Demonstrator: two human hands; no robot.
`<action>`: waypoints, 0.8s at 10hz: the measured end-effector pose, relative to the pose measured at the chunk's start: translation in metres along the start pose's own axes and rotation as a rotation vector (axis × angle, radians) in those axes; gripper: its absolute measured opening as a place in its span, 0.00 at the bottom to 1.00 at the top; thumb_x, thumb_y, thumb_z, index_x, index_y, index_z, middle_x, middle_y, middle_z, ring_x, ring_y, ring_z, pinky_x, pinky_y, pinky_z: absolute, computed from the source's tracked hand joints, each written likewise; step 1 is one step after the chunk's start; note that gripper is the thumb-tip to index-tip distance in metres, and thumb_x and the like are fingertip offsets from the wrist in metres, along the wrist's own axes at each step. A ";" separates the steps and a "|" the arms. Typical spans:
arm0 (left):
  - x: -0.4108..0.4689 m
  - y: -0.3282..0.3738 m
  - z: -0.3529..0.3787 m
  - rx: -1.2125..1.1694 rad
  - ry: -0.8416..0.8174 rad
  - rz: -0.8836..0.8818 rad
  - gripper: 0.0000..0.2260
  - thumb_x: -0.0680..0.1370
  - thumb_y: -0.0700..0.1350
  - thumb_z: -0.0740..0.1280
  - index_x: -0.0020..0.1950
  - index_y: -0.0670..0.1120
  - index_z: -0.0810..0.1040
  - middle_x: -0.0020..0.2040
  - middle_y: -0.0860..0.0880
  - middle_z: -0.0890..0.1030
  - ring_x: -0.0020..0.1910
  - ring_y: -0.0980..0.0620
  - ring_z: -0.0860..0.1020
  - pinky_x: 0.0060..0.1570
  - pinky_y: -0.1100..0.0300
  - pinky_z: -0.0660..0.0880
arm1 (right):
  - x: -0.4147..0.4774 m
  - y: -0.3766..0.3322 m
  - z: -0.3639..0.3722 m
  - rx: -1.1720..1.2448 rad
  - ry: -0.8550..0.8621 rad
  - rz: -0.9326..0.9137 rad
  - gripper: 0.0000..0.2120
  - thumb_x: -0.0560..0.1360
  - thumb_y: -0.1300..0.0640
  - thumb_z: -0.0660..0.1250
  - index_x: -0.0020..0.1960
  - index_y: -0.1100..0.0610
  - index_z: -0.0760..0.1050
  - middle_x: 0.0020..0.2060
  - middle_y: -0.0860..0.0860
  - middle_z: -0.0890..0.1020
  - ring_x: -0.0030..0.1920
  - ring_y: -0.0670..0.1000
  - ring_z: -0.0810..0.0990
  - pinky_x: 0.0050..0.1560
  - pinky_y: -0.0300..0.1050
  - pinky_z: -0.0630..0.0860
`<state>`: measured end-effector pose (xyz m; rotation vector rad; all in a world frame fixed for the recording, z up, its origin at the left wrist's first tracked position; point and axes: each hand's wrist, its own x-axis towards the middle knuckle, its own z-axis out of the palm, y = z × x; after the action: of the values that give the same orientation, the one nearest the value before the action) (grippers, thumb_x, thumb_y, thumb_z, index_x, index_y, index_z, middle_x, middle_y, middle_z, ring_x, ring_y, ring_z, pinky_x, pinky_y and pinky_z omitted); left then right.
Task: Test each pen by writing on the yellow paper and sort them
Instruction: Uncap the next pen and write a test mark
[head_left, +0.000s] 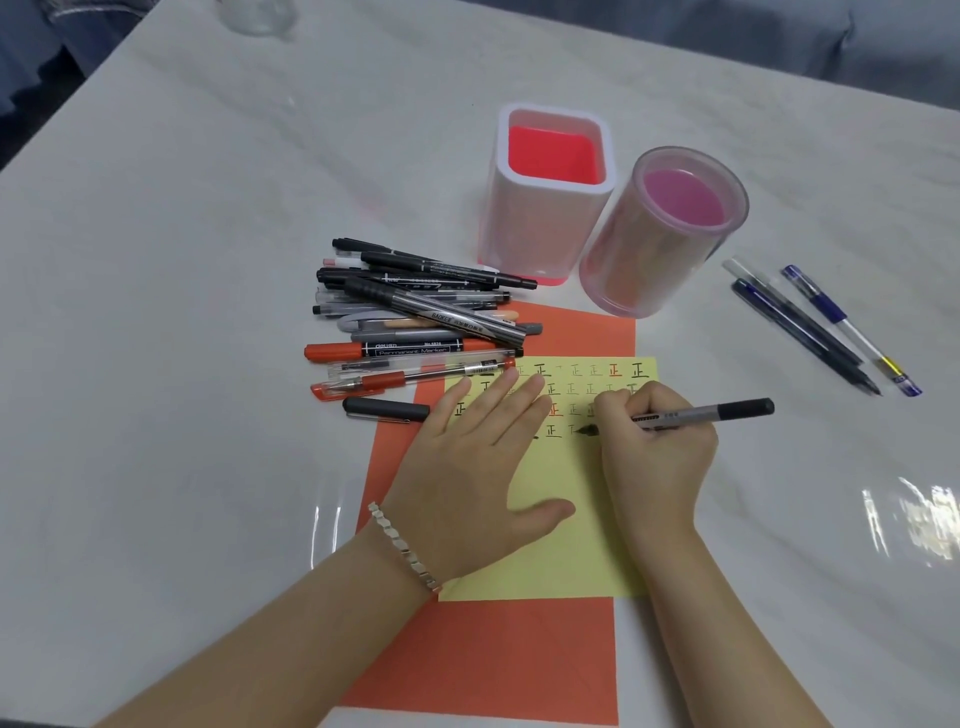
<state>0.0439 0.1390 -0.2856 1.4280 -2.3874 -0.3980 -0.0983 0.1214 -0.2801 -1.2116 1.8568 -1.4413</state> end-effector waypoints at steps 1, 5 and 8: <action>0.000 0.000 0.000 -0.002 0.002 -0.001 0.34 0.70 0.65 0.56 0.67 0.45 0.71 0.70 0.50 0.68 0.71 0.52 0.63 0.68 0.50 0.53 | 0.000 -0.002 0.000 0.006 -0.020 -0.004 0.13 0.64 0.61 0.61 0.25 0.60 0.61 0.20 0.49 0.63 0.23 0.44 0.62 0.27 0.30 0.61; 0.000 0.000 0.000 -0.005 0.017 -0.001 0.33 0.69 0.65 0.57 0.67 0.45 0.72 0.70 0.51 0.68 0.71 0.52 0.63 0.68 0.50 0.53 | 0.000 -0.003 -0.001 -0.002 -0.042 0.002 0.15 0.65 0.64 0.62 0.24 0.57 0.60 0.18 0.46 0.63 0.22 0.43 0.62 0.26 0.28 0.60; -0.001 -0.001 0.000 0.009 0.006 0.009 0.33 0.70 0.65 0.56 0.67 0.45 0.72 0.70 0.51 0.68 0.71 0.52 0.63 0.68 0.50 0.53 | -0.001 -0.004 -0.003 -0.041 0.000 0.022 0.12 0.62 0.61 0.59 0.24 0.56 0.57 0.19 0.48 0.61 0.24 0.45 0.58 0.25 0.32 0.56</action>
<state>0.0450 0.1394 -0.2858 1.4203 -2.3932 -0.3811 -0.0987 0.1231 -0.2755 -1.2069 1.9019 -1.3979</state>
